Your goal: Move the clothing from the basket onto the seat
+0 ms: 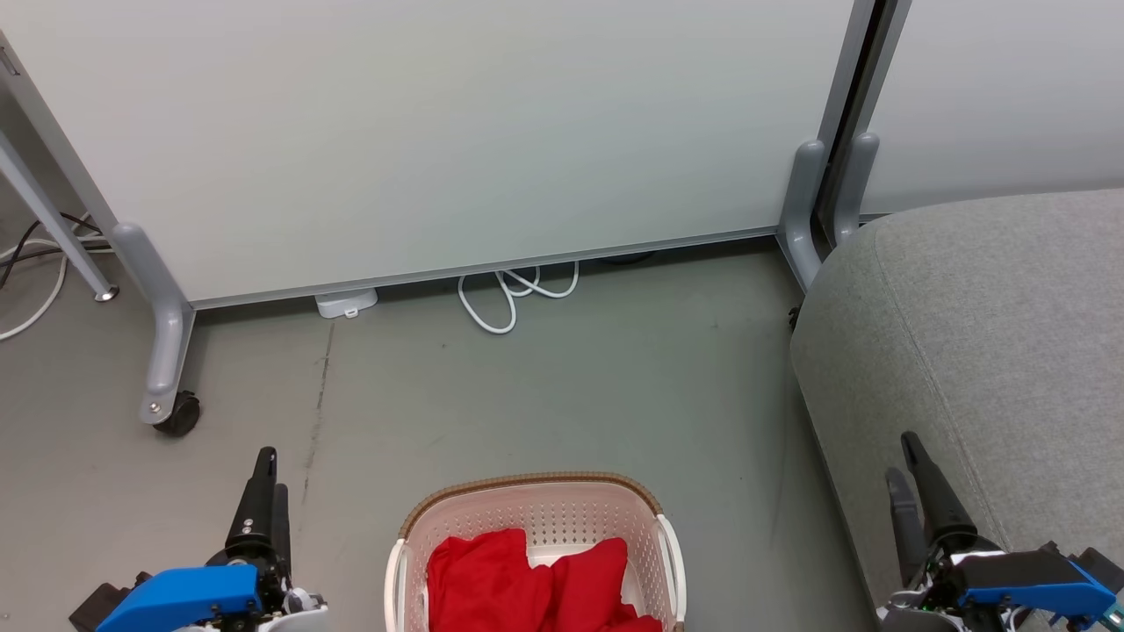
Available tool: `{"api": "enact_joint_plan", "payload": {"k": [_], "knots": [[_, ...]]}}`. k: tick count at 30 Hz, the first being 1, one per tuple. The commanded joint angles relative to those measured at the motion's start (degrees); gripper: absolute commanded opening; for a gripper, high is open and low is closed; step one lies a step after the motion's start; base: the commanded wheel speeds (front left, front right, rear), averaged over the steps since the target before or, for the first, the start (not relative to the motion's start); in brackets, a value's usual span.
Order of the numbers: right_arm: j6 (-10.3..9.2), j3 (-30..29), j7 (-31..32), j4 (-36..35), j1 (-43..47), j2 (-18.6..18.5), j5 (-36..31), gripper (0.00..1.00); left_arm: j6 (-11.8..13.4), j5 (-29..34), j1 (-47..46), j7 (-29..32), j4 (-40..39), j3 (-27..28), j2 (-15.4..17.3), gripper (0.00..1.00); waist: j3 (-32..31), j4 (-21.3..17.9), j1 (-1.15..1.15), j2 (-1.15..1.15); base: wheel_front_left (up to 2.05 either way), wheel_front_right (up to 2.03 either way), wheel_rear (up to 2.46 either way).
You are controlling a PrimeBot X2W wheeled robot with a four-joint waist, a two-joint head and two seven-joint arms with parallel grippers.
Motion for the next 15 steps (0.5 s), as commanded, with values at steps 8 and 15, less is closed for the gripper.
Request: {"api": "enact_joint_plan", "payload": {"k": [8, 15], "knots": [[0.06, 1.6, -2.6, -0.8, -2.3, -0.4, -7.9, 1.00, 0.6, 7.9, -2.6, -2.5, -1.2, -2.1, 0.5, 1.00, 0.1, 0.1, 0.00, 0.00, 0.00, 0.00, 0.00], [0.07, 1.6, -4.2, -0.8, -2.5, -0.4, -15.9, 1.00, 0.9, 14.8, -2.9, -4.2, -1.9, -4.0, 0.5, 1.00, 0.1, 0.2, 0.00, 0.00, 0.00, 0.00, 0.00]]}}
